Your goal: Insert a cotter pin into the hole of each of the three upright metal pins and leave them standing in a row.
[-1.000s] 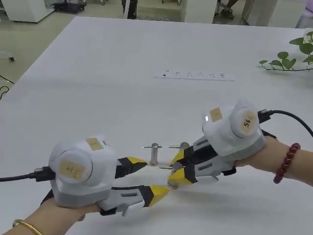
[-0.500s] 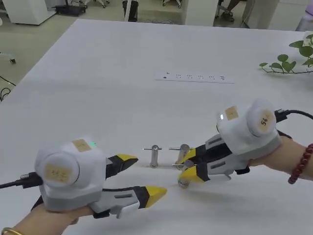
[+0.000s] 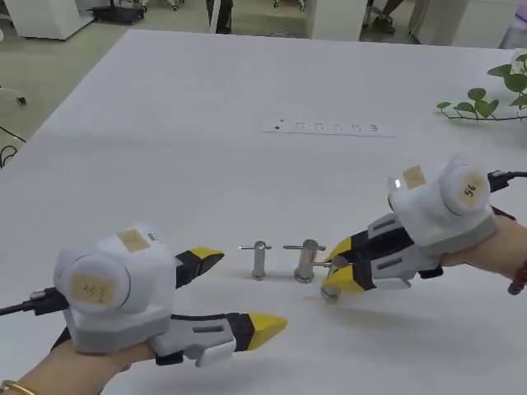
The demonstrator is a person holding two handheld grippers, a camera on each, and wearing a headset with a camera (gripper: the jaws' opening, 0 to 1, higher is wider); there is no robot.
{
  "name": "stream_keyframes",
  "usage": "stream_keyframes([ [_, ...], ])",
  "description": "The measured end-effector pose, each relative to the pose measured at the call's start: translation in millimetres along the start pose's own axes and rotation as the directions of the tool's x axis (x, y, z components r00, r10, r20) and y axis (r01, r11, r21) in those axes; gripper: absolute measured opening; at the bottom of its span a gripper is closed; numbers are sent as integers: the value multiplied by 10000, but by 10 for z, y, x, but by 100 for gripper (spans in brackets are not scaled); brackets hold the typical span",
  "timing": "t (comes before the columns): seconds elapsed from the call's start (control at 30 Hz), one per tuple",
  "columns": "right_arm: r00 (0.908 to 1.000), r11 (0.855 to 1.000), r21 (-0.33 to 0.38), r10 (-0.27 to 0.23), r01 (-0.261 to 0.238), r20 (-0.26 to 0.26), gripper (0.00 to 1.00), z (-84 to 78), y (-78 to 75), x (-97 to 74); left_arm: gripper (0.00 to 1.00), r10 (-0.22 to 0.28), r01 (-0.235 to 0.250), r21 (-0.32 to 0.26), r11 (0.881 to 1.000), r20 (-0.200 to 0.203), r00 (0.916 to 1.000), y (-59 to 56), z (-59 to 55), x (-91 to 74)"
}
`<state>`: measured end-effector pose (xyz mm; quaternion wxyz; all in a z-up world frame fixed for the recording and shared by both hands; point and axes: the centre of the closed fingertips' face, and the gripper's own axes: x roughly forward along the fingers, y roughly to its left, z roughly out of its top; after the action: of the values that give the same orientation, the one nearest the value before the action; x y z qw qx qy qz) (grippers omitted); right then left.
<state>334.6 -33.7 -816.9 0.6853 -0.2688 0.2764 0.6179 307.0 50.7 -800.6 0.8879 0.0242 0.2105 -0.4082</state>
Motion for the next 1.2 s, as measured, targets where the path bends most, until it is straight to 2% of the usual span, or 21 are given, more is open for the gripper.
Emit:
stream_keyframes([
  [0.17, 9999, 9999, 94, -129, 130, -35, 14, -32, -56, -56, 80, 211, -210, -39, 9998, 24, 9998, 47, 4, -2],
  [0.63, 9988, 9990, 143, -414, 418, -262, 14, -145, -223, -120, 89, 438, -434, -176, 9989, 244, 9987, 107, 48, -14],
  [0.97, 9978, 9995, -27, -309, 308, -582, 14, -245, -251, -113, 89, 464, -462, -125, 9989, 160, 9988, 116, 43, -16],
  [1.2, 9984, 9998, 2, -218, 218, -524, 14, -255, -283, -134, 87, 449, -448, -59, 9990, 85, 9990, 110, 42, -15],
])
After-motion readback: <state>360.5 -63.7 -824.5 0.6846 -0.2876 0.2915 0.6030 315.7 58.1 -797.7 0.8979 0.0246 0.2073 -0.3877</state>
